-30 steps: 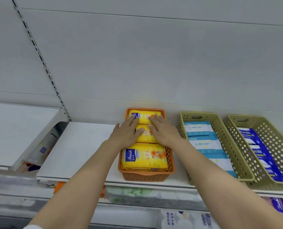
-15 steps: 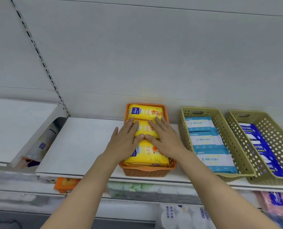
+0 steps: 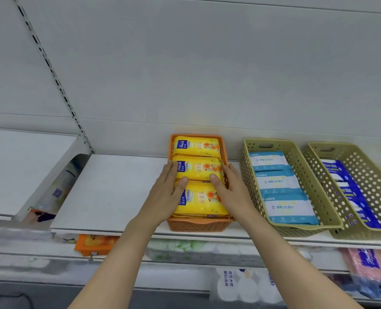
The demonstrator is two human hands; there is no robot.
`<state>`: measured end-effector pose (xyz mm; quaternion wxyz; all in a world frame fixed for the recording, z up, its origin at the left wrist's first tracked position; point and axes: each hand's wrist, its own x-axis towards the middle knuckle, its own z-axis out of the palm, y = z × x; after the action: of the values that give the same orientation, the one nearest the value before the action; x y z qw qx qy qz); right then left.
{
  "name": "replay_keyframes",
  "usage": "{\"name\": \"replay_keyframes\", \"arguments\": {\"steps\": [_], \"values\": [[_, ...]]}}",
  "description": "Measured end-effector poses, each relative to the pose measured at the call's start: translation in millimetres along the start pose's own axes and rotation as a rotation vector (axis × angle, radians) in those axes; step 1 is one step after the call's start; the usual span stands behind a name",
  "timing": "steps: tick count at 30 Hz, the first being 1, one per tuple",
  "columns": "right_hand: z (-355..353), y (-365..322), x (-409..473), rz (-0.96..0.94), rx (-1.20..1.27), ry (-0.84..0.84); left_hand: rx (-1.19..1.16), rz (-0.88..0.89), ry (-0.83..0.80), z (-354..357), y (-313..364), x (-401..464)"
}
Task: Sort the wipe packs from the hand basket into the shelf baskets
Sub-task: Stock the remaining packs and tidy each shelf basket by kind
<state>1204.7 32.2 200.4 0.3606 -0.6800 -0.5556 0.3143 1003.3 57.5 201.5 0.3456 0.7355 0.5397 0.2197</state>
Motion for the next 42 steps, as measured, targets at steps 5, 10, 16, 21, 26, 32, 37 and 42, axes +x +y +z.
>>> {"name": "replay_keyframes", "arguments": {"steps": [5,10,16,21,26,32,37,42], "values": [[1.8,0.5,-2.1,0.020,-0.042,0.022,0.015,0.006,-0.012,2.0,-1.4,2.0],[7.6,0.0,-3.2,0.036,-0.069,0.027,0.027,0.016,-0.013,1.2,-4.3,3.2],[10.2,-1.5,-0.7,0.004,-0.162,0.028,0.151,0.026,-0.019,2.3,-8.3,4.1],[10.5,-2.1,1.9,-0.004,-0.203,0.029,0.234,0.027,-0.002,4.3,-9.6,5.5],[4.5,-7.1,0.7,0.013,-0.199,0.005,0.265,0.023,0.020,-0.9,-5.5,7.6],[-68.6,-18.1,1.5,-0.174,-0.200,0.170,0.231,0.121,0.169,4.3,51.1,21.7],[-170.0,17.9,16.7,-0.092,-0.232,0.256,0.223,0.370,0.140,61.8,122.2,49.5],[-208.9,75.7,26.0,-0.014,-0.428,0.099,0.032,0.202,0.012,137.7,161.6,70.2]]}}
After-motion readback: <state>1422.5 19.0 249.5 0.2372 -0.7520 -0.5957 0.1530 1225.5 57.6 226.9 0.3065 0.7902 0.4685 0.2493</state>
